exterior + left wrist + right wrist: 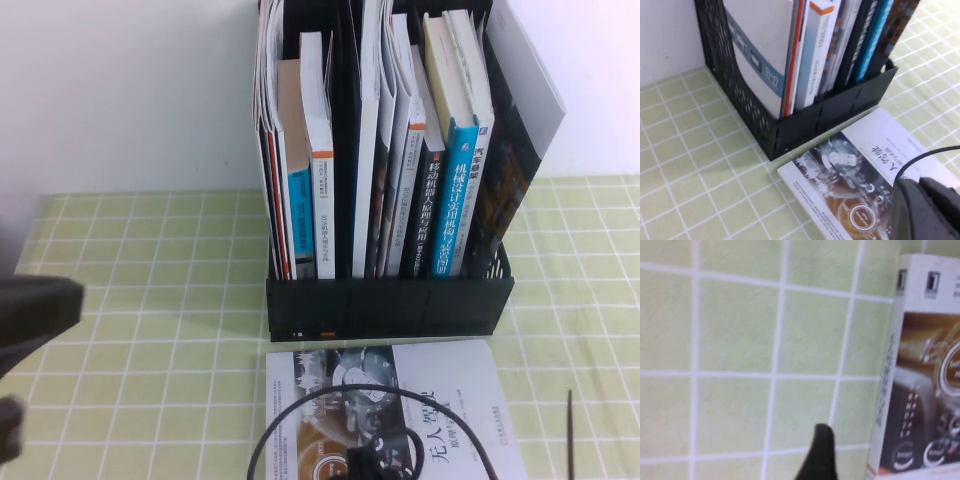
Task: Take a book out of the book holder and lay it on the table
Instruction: Place the picked book on the book
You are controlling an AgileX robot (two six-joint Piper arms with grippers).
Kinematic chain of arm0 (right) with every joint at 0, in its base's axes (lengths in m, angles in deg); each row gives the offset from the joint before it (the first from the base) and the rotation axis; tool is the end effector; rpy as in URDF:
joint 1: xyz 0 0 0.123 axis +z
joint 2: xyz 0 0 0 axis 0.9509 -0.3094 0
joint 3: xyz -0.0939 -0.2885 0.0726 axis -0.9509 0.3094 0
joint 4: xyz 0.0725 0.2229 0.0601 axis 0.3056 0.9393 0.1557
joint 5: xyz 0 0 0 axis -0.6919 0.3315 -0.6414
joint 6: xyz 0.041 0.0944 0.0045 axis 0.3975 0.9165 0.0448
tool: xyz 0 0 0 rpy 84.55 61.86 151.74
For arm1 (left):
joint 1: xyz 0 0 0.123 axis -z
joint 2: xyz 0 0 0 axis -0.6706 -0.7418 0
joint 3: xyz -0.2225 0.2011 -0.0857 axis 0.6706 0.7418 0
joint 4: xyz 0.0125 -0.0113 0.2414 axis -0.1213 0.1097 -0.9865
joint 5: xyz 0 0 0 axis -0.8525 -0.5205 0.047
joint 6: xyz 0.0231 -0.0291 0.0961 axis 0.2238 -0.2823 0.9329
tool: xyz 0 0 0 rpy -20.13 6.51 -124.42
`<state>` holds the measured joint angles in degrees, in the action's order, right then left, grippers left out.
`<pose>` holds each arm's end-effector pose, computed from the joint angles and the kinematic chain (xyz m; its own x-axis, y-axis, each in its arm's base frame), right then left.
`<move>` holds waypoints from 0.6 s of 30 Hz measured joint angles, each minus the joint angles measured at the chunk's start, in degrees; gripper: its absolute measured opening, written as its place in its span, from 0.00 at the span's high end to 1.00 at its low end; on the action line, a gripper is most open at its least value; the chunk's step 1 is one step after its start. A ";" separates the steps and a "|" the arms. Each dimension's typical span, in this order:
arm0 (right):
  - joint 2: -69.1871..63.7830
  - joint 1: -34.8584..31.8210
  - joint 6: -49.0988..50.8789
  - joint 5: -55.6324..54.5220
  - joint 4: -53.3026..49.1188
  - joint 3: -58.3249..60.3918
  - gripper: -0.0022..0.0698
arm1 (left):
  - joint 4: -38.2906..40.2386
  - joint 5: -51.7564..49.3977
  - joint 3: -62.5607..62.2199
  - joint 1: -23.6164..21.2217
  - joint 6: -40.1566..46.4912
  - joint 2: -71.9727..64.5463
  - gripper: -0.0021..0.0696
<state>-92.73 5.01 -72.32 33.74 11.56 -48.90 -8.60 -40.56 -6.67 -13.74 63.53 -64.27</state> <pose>0.1059 0.3098 0.2103 0.2111 -0.9702 -0.1190 -0.9016 -0.1463 -0.4071 0.0779 -0.0552 0.4211 -0.4819 0.1503 -0.8632 0.5135 0.8467 -0.1393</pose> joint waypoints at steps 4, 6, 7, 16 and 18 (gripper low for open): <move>3.35 2.22 -0.12 3.85 1.07 0.00 0.42 | 0.88 -1.43 0.46 0.00 0.11 5.32 0.97; 6.23 2.34 0.14 4.47 1.75 0.00 0.71 | 0.97 -0.66 2.11 0.00 0.20 8.48 0.97; 7.92 2.34 0.61 4.47 1.93 0.00 0.78 | 1.21 0.09 3.43 0.00 0.20 10.33 0.97; 25.15 2.23 5.42 -1.80 3.69 0.00 0.96 | 14.98 11.63 25.75 0.00 6.37 27.31 0.97; 29.13 2.23 5.48 -1.90 3.69 0.11 0.96 | 20.27 13.25 31.84 0.00 9.64 31.31 0.97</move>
<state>-63.59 7.24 -66.85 31.83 15.25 -48.79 11.67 -27.31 25.17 -13.74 73.17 -32.97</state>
